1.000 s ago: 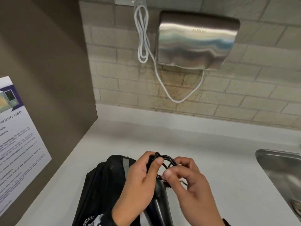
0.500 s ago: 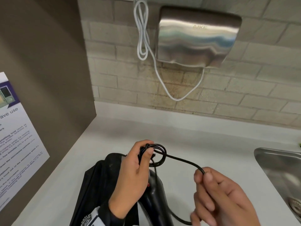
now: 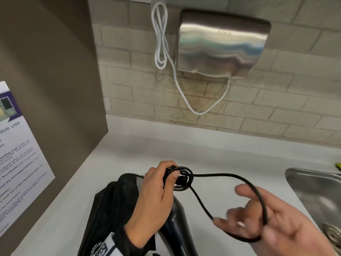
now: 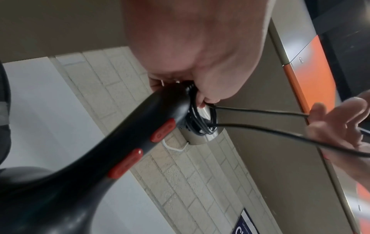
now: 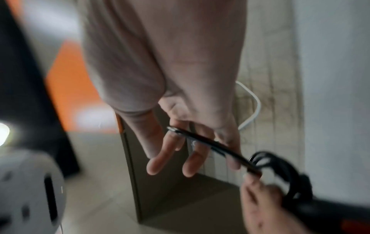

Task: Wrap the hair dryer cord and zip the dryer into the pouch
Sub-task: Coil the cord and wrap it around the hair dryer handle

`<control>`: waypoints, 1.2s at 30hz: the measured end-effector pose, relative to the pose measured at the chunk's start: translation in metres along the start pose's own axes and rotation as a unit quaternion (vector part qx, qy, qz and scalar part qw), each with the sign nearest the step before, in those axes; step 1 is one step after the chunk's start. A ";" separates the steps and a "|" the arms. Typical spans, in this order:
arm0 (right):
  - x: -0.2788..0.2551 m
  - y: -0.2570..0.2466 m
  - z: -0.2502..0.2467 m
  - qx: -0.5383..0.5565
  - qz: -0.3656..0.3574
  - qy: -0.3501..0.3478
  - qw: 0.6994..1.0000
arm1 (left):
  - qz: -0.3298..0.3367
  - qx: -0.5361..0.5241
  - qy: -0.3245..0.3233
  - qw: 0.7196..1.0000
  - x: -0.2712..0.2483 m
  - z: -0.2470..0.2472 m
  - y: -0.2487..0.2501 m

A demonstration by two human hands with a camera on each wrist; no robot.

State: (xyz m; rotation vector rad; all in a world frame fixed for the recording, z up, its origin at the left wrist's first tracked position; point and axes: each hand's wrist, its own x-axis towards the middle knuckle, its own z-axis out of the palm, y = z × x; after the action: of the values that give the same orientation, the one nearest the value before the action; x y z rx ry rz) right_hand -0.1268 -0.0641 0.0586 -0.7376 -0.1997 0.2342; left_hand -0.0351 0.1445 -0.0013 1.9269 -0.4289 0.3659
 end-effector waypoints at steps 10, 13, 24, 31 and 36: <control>0.016 0.018 0.013 0.058 -0.131 -0.105 0.984 | 0.024 0.069 -0.007 0.997 -0.002 0.006 0.002; 0.021 0.020 0.022 -0.012 -0.174 -0.062 0.983 | 0.023 0.074 -0.010 0.997 -0.005 0.008 0.003; 0.007 0.022 0.045 -0.302 -0.020 -0.024 0.953 | -0.002 0.043 0.019 0.999 0.001 0.005 -0.001; -0.004 -0.015 0.058 -0.409 -0.150 0.105 0.894 | -0.007 0.042 0.001 0.999 -0.002 0.003 -0.004; 0.003 -0.044 0.065 -0.552 -0.202 0.199 0.784 | 0.010 0.068 -0.006 0.998 -0.002 0.006 -0.003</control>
State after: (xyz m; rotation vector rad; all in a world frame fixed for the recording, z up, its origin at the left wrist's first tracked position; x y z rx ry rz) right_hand -0.1348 -0.0527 0.1361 -1.8641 -0.0657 -0.5220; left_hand -0.0358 0.1404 -0.0067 2.0604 -0.4411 0.4047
